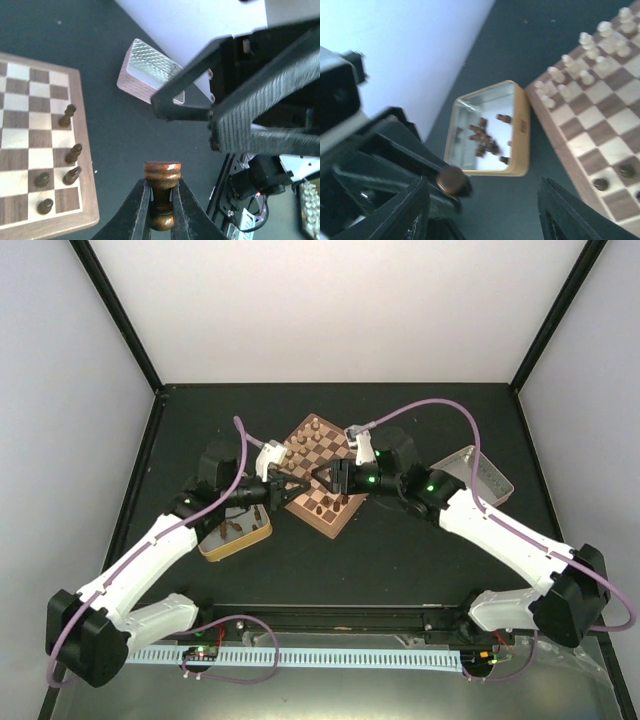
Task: Set up the chess pieces on the board
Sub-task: Place the chess piece on the chessboard.
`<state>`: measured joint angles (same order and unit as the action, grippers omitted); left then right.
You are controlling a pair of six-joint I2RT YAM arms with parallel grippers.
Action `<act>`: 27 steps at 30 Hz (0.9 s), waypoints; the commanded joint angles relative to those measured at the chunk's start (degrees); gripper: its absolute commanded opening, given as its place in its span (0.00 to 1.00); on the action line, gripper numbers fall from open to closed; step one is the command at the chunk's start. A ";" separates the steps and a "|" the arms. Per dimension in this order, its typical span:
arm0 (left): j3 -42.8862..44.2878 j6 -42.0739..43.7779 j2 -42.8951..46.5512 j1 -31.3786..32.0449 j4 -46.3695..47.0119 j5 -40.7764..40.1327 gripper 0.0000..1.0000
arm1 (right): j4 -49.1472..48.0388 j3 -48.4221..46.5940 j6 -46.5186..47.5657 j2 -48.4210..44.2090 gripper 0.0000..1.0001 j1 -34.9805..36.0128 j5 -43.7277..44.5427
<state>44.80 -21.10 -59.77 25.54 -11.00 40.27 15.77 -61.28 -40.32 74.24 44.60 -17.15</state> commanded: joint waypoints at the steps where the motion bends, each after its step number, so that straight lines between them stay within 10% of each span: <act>1: 0.56 5.07 2.21 2.26 5.45 3.34 0.02 | 0.13 -4.00 -4.99 -0.89 0.59 -0.45 -5.92; 27: 0.12 7.86 5.43 3.94 8.09 3.75 0.08 | -9.50 -0.49 -15.30 0.61 0.10 -0.32 -15.27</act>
<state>44.62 -15.16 -56.45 28.95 -6.15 41.36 11.62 -63.79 -52.42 75.37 43.90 -31.05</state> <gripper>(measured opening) 0.085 0.134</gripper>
